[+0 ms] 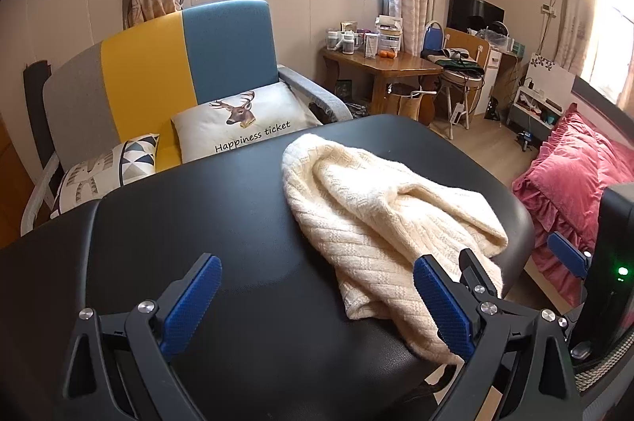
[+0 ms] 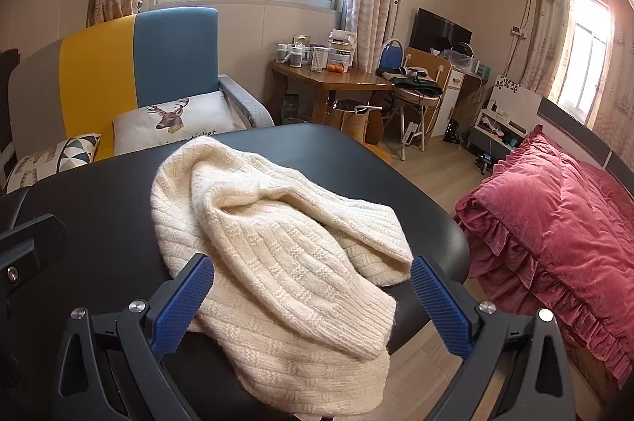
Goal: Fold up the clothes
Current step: 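Reach both grippers toward the crumpled cream sweater on the ottoman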
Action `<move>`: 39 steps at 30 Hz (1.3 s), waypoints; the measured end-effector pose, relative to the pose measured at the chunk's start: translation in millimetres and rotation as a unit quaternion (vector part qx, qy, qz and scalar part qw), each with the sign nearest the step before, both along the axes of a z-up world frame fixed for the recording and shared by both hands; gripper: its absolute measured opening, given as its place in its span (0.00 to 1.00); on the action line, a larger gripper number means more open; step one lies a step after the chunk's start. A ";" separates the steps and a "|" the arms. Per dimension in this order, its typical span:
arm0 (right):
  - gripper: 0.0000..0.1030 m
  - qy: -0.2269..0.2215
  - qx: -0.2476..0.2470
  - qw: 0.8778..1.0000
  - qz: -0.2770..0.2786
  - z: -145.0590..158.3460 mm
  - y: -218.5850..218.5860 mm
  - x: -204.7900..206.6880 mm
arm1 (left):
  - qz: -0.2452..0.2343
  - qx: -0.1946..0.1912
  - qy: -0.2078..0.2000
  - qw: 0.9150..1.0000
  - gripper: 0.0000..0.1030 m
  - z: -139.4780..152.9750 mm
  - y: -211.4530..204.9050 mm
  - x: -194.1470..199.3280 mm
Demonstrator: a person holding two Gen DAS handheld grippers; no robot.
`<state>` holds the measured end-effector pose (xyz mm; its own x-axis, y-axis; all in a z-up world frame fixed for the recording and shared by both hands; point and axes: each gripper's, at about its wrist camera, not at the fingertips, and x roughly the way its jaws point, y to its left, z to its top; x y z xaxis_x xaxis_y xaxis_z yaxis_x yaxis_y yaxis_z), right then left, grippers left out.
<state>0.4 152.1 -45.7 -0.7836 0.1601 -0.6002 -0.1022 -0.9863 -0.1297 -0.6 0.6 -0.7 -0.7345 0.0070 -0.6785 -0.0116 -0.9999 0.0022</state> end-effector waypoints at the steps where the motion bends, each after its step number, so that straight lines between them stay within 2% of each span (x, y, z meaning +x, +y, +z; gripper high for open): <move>1: 0.99 0.000 0.001 1.000 0.000 0.0 -0.5 0.0 | 0.000 0.000 -0.001 1.000 0.96 -0.7 0.5 -0.6; 10: 0.99 0.000 0.006 1.000 0.003 0.8 -5.2 0.5 | 0.003 0.007 -0.007 1.000 0.96 -11.0 -1.0 -2.9; 15: 0.99 -0.001 0.006 1.000 0.010 1.3 -9.6 -0.5 | 0.007 0.027 -0.016 0.999 0.96 -17.1 -14.3 -1.6; 19: 0.99 -0.014 -0.030 0.999 0.032 -0.3 -6.0 -1.4 | -0.018 0.072 -0.018 0.997 0.96 -23.2 -24.5 1.2; 22: 0.99 -0.033 -0.075 0.995 0.057 -6.2 -3.6 -3.5 | -0.064 0.163 -0.033 0.984 1.00 -34.9 -37.0 1.1; 24: 0.99 -0.045 -0.112 0.990 0.077 -11.9 1.1 -3.4 | -0.056 0.210 -0.064 0.974 1.00 -46.7 -47.8 -2.7; 26: 0.99 -0.057 -0.151 0.983 0.090 -19.1 9.0 -3.8 | -0.044 0.213 -0.079 0.973 1.00 -56.7 -52.7 -3.2; 28: 0.99 -0.073 -0.162 0.980 0.093 -24.3 12.7 -8.5 | -0.031 0.214 -0.073 0.974 1.00 -64.7 -61.3 1.1; 30: 0.99 -0.083 -0.181 0.974 0.110 -27.2 16.0 -13.6 | -0.032 0.227 -0.078 0.970 1.00 -72.6 -73.1 4.7; 33: 0.98 -0.110 -0.212 0.957 0.163 -27.3 16.9 -29.2 | -0.020 0.239 -0.087 0.967 1.00 -89.3 -95.1 11.2; 36: 0.88 -0.135 -0.245 0.937 0.211 -22.6 13.2 -55.7 | -0.008 0.255 -0.098 0.962 1.00 -105.1 -124.2 19.5; 37: 0.79 -0.140 -0.257 0.931 0.220 -20.9 11.0 -65.4 | -0.001 0.250 -0.095 0.964 1.00 -109.2 -133.1 23.6; 38: 0.75 -0.147 -0.260 0.927 0.225 -19.6 6.8 -76.9 | 0.011 0.237 -0.093 0.967 1.00 -113.4 -140.5 29.0; 39: 0.75 -0.158 -0.250 0.927 0.229 -19.7 0.2 -89.7 | 0.024 0.224 -0.092 0.970 1.00 -117.7 -147.9 34.1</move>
